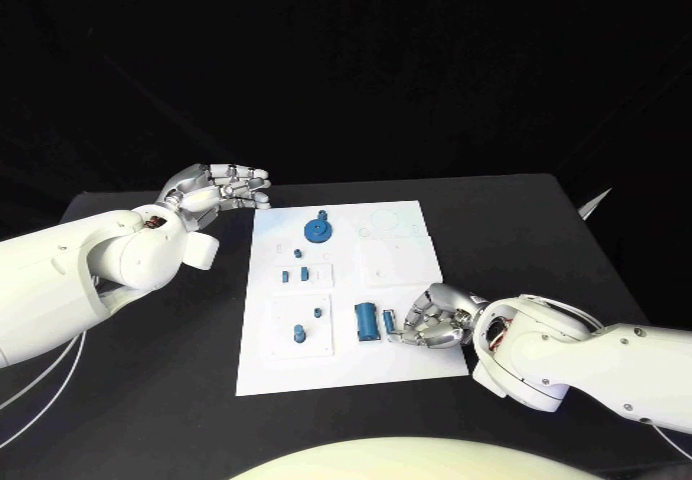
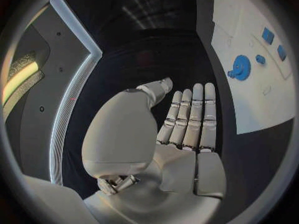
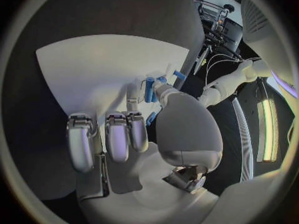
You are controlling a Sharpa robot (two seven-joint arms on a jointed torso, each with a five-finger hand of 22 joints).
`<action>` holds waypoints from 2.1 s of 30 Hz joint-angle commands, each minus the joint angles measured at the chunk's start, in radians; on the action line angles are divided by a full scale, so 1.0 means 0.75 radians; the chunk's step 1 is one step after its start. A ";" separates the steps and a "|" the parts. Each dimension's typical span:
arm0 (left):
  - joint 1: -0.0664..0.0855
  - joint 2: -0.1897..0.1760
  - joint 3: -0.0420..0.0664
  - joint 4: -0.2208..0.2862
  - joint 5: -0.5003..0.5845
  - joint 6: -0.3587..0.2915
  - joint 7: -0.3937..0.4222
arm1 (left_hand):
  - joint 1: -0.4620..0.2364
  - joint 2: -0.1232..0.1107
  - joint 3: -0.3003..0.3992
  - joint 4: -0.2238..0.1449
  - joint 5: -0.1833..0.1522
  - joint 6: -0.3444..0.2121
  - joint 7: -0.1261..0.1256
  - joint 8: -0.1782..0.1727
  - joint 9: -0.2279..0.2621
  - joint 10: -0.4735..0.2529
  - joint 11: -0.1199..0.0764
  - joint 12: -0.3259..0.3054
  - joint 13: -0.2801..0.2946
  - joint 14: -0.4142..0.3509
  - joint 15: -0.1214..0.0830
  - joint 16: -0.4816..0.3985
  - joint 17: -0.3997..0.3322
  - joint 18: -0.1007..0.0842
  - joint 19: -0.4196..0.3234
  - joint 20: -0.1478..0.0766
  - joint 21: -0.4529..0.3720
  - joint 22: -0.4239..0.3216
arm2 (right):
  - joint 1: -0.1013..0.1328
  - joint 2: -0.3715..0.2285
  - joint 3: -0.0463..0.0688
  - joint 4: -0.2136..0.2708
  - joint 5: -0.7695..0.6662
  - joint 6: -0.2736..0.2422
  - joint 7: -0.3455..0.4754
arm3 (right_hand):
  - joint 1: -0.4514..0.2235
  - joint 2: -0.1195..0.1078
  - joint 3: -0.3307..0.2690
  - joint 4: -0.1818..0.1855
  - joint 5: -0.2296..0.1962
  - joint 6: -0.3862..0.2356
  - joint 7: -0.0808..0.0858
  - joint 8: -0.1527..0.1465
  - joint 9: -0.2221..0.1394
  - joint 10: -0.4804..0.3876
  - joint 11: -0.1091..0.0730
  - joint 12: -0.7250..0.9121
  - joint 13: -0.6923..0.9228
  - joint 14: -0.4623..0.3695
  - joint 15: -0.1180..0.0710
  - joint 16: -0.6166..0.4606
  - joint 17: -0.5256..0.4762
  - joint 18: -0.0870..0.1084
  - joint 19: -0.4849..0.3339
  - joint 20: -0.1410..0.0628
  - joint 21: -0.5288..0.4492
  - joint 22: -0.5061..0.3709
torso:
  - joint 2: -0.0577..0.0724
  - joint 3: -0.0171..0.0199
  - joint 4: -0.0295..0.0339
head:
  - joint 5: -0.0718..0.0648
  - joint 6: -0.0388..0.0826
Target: Assemble the parts on the task board
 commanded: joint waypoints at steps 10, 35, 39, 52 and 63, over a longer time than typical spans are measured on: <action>0.001 0.003 0.000 0.001 0.003 0.020 0.005 | 0.000 0.016 0.003 0.006 0.005 -0.012 0.043 0.004 -0.002 -0.004 0.007 -0.001 -0.002 0.001 0.001 -0.005 0.002 0.012 0.011 0.001 -0.010 -0.003 | -0.002 0.014 -0.001 -0.026 -0.009 0.018 0.012 | -0.002 0.027 -0.001 0.015 -0.009 0.003 -0.001 -0.001 -0.003 0.110 -0.007 0.001 0.319 0.136 -0.004 0.004 0.323 -0.019 0.139 -0.007 0.006 0.351 | 0.000 0.0007 0.0001 | 0.000 0.000; 0.001 0.001 -0.001 0.001 0.003 0.023 0.002 | -0.002 0.017 0.002 0.007 0.005 -0.012 0.044 0.004 -0.002 -0.004 0.007 0.000 -0.002 0.001 0.001 -0.005 0.002 0.012 0.012 0.001 -0.012 -0.003 | -0.002 0.007 -0.001 -0.030 -0.009 0.001 0.024 | -0.019 0.060 0.003 0.045 0.021 0.005 -0.002 -0.003 -0.005 0.111 -0.007 0.002 0.319 0.136 -0.004 0.005 0.325 -0.019 0.139 -0.007 0.006 0.351 | 0.000 0.0004 0.0001 | -0.009 0.003; 0.001 0.001 -0.001 0.001 0.003 0.023 0.002 | -0.002 0.017 0.002 0.007 0.005 -0.012 0.044 0.004 -0.002 -0.004 0.007 0.000 -0.002 0.001 0.001 -0.005 0.002 0.012 0.012 0.001 -0.012 -0.003 | -0.002 0.008 -0.001 -0.030 -0.008 0.002 0.027 | -0.018 0.060 0.003 0.044 0.022 0.005 -0.002 -0.003 -0.005 0.111 -0.007 0.002 0.319 0.136 -0.004 0.005 0.325 -0.019 0.139 -0.007 0.006 0.351 | 0.000 0.0004 -0.0001 | -0.009 0.004; 0.001 0.002 -0.001 0.000 0.003 0.024 0.000 | -0.002 0.017 0.002 0.007 0.005 -0.012 0.044 0.004 -0.002 -0.004 0.007 0.000 -0.002 0.001 0.001 -0.005 0.002 0.012 0.012 0.001 -0.012 -0.003 | -0.002 0.012 -0.001 -0.040 -0.005 0.023 0.043 | 0.020 0.033 -0.006 0.019 -0.058 0.004 -0.002 -0.004 -0.004 0.111 -0.007 0.002 0.320 0.136 -0.004 0.004 0.324 -0.019 0.139 -0.007 0.006 0.351 | 0.000 0.0004 0.0009 | -0.009 0.002; 0.001 0.005 -0.001 -0.001 0.002 0.028 -0.002 | -0.003 0.018 0.002 0.009 0.005 -0.013 0.044 0.004 -0.003 -0.005 0.008 -0.001 -0.003 0.001 0.002 -0.006 0.003 0.012 0.013 0.001 -0.015 -0.005 | -0.002 0.037 -0.001 -0.078 -0.015 0.010 0.059 | 0.080 0.021 -0.007 -0.014 -0.108 0.010 -0.006 -0.002 -0.004 0.110 -0.010 0.001 0.319 0.135 -0.006 0.003 0.322 -0.019 0.139 -0.008 0.006 0.351 | 0.000 0.0005 -0.0001 | -0.007 0.002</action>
